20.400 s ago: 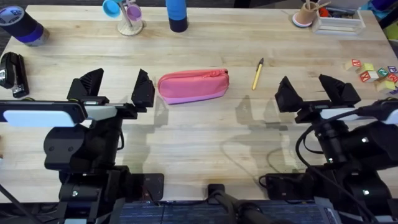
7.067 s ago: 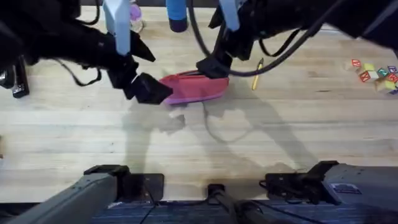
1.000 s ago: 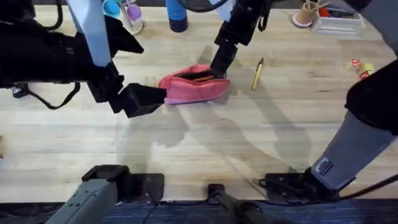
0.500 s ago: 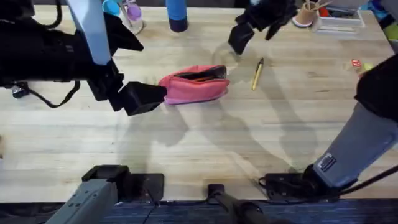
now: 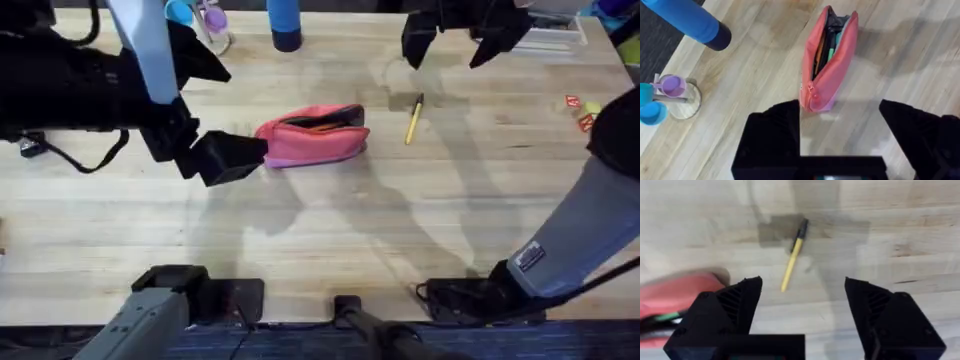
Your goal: Unzip the bag, pick up the pens from the table one at a time and place them inside, then zip the bag closed.
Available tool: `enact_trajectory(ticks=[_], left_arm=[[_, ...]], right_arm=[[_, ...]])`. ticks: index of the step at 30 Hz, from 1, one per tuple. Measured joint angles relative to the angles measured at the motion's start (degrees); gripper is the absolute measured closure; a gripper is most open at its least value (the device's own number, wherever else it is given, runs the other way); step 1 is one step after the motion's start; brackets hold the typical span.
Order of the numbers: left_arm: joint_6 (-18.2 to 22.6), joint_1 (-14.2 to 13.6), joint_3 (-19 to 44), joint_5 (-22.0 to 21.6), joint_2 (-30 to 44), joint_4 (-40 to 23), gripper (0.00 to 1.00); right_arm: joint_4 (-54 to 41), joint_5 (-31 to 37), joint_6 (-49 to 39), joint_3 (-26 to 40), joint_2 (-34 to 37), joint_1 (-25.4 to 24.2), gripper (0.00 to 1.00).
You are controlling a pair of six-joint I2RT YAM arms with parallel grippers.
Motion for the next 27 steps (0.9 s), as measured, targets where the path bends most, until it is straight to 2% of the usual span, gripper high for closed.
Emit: enact_trajectory(ticks=[4,10,23,27], left_arm=[[0.0,0.0,0.0,0.0,0.0,0.0,0.007],[0.0,0.0,0.0,0.0,0.0,0.0,0.007],[0.0,0.0,0.0,0.0,0.0,0.0,0.007],[0.0,0.0,0.0,0.0,0.0,0.0,0.007]], right_arm=[[2.6,-0.5,5.2,-2.4,0.0,0.1,0.006],[6.8,-1.4,14.1,-9.8,0.0,0.4,0.006],[12.6,-5.0,19.5,-21.4,0.0,3.2,0.005],[18.4,-5.2,22.5,-25.9,0.0,3.7,0.005]])
